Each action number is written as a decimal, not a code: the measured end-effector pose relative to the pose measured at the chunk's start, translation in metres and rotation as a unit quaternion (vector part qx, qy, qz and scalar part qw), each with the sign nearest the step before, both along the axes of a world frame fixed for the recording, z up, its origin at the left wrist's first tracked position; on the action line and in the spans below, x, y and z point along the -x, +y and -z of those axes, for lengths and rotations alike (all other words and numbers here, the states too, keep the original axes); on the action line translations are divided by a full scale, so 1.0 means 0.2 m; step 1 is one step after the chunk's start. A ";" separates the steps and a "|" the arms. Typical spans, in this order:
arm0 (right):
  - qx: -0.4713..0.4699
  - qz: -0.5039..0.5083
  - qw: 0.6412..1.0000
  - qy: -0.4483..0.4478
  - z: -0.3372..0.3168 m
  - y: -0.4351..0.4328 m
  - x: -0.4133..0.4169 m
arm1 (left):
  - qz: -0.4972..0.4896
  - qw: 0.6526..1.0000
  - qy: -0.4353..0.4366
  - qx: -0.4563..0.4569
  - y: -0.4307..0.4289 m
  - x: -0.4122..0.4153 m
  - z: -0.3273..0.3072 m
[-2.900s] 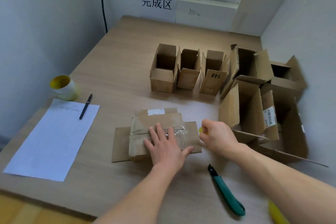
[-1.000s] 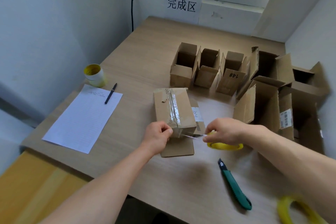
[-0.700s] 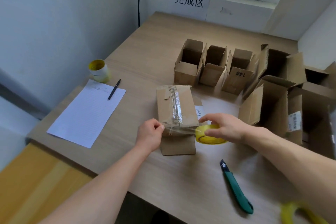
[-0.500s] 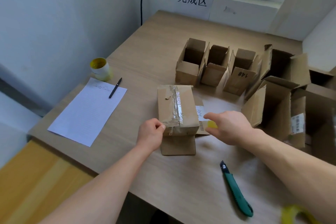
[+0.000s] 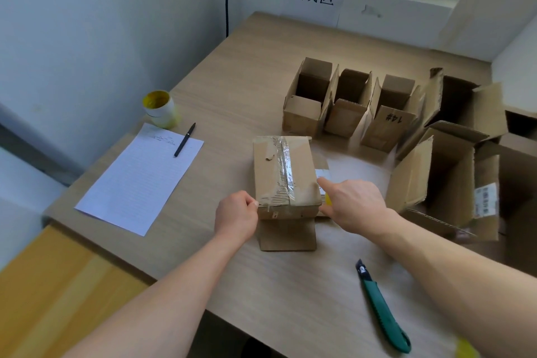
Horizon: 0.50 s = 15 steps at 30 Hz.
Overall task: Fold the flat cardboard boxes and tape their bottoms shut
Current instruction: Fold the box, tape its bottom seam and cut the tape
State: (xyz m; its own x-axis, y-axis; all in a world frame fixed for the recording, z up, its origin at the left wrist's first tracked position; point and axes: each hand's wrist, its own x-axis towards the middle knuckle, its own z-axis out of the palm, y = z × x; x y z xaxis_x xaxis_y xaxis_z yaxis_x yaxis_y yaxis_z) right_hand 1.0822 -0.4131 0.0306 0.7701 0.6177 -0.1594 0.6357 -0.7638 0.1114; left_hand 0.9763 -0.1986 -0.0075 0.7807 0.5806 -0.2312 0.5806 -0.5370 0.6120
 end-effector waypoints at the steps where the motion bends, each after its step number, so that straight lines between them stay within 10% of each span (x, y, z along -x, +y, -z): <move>1: 0.002 0.002 1.000 0.002 0.01 0.00 0.00 | 0.002 1.000 0.003 -0.002 0.00 0.00 0.00; 15: -0.027 0.013 1.000 0.004 0.20 0.00 0.00 | -0.088 0.988 0.045 0.116 0.05 -0.04 0.08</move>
State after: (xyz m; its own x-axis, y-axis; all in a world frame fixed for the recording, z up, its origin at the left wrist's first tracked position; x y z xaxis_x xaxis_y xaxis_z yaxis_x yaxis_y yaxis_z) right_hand 1.0825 -0.4124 -0.0088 0.7851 0.6049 -0.1334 0.6159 -0.7852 0.0644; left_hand 0.9843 -0.1892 -0.0232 0.6419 0.6293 -0.4382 0.7107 -0.2737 0.6481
